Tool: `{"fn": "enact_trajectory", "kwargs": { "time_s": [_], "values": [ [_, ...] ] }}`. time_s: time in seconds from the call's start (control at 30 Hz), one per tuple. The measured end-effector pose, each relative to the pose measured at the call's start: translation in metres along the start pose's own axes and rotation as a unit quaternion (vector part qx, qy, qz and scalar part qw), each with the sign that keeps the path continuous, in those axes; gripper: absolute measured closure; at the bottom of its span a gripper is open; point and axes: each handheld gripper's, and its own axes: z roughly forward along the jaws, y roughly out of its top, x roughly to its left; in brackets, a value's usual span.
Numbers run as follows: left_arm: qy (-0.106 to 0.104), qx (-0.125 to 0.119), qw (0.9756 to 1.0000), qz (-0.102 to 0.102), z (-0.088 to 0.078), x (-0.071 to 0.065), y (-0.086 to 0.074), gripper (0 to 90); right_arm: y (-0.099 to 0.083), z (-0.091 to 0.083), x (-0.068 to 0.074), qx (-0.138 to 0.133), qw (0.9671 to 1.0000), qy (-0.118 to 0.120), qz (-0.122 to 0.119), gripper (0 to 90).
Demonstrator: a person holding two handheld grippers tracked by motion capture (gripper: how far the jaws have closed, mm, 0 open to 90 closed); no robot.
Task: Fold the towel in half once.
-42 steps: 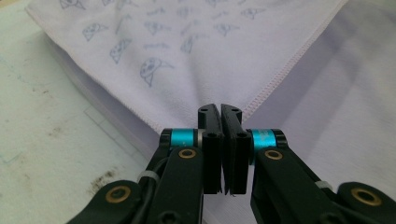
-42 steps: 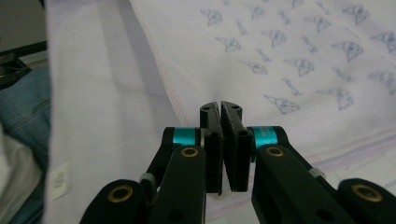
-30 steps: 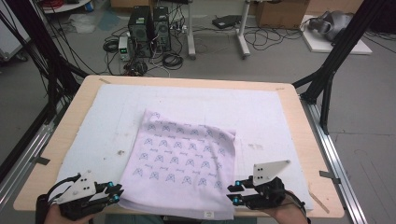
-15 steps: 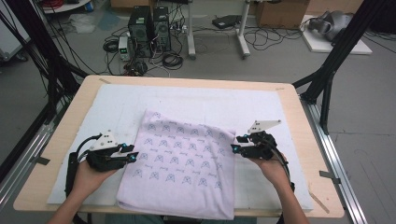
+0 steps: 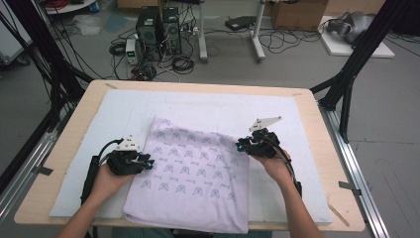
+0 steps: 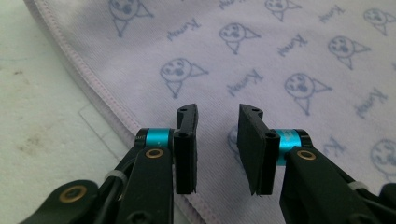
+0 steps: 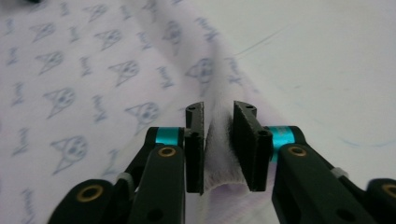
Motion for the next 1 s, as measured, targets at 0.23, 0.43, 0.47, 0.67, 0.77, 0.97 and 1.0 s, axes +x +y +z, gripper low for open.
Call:
{"fn": "enact_trajectory", "kwargs": {
  "time_s": [0.23, 0.43, 0.47, 0.67, 0.77, 0.97, 1.0],
  "values": [
    [0.001, -0.022, 0.9998, -0.003, -0.014, -0.002, -0.005, 67.0, -0.01, 0.001, 0.02, 0.058, 0.9964, 0.052, -0.034, 68.6],
    [0.006, -0.031, 0.9994, -0.017, -0.013, 0.003, -0.004, 65.9, -0.003, -0.013, 0.001, -0.006, 0.9999, 0.012, 0.006, 71.2],
    [0.005, -0.031, 0.9994, -0.016, -0.013, 0.003, -0.004, 65.9, -0.004, -0.01, -0.003, -0.002, 0.9999, 0.008, 0.013, 71.0],
    [0.01, -0.042, 0.9987, -0.028, -0.013, 0.008, -0.003, 65.3, -0.01, 0.013, -0.002, 0.034, 0.999, 0.022, 0.018, 67.2],
    [0.015, -0.046, 0.9981, -0.037, -0.013, 0.015, 0.004, 65.9, -0.012, 0.019, 0.005, 0.066, 0.9971, 0.038, -0.001, 72.5],
    [0.034, -0.07, 0.9957, -0.05, -0.007, 0.03, 0.034, 66.3, -0.011, 0.005, -0.003, 0.026, 0.9996, -0.008, 0.004, 72.4],
    [0.039, -0.067, 0.9957, -0.051, -0.003, 0.033, 0.04, 66.3, -0.011, 0.005, -0.007, 0.028, 0.9994, -0.02, 0.007, 71.1]
  ]
}}
